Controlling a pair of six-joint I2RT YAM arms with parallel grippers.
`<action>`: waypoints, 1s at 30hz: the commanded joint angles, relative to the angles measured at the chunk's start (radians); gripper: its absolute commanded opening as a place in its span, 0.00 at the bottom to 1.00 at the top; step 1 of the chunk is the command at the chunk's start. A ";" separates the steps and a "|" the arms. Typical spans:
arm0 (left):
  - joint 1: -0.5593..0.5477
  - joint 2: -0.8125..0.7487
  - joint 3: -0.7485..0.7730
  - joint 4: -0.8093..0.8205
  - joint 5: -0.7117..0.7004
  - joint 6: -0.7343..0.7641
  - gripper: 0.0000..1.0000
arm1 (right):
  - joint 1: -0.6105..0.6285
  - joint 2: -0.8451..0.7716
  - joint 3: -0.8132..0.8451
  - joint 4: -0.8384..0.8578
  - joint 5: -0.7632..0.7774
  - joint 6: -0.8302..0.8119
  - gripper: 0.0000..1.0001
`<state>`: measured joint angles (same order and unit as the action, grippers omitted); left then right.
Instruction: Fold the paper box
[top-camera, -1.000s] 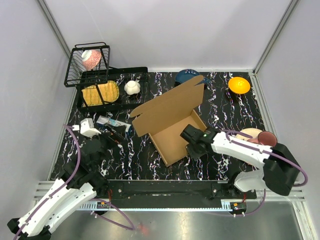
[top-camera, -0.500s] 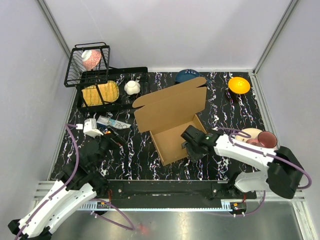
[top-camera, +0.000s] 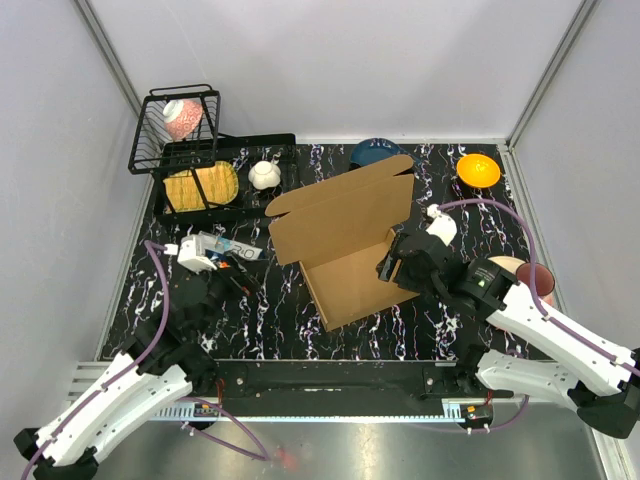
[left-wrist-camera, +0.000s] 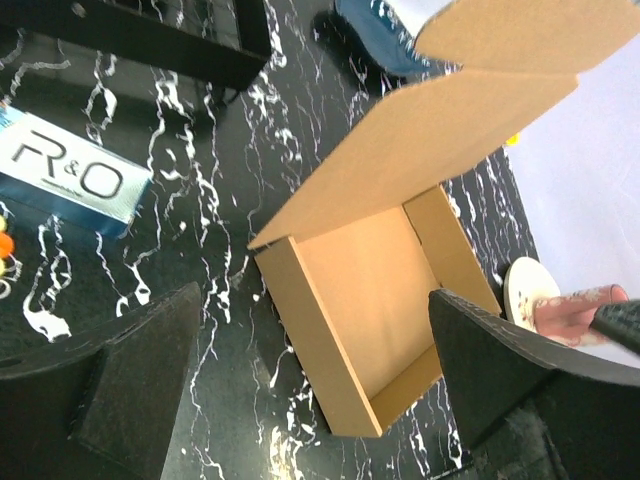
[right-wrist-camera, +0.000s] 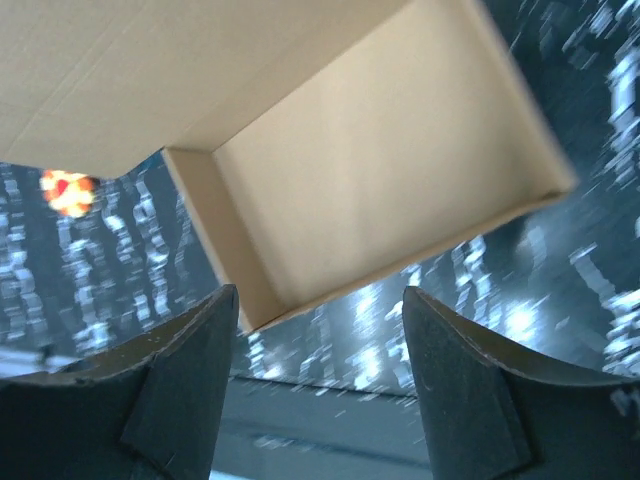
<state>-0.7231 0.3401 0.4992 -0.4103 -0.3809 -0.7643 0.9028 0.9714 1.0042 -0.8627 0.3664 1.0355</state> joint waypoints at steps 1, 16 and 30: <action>-0.094 0.080 -0.028 0.033 -0.059 -0.084 0.99 | -0.001 0.029 0.017 -0.013 0.276 -0.420 0.73; -0.162 0.105 0.024 -0.148 -0.317 -0.217 0.99 | -0.380 0.024 -0.288 0.491 0.063 -0.611 0.77; -0.002 0.200 0.068 -0.196 -0.351 -0.212 0.99 | -0.403 0.263 -0.296 0.643 -0.011 -0.585 0.76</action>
<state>-0.8410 0.5552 0.5034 -0.5987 -0.7067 -1.0012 0.5117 1.1980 0.6945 -0.2817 0.3679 0.4412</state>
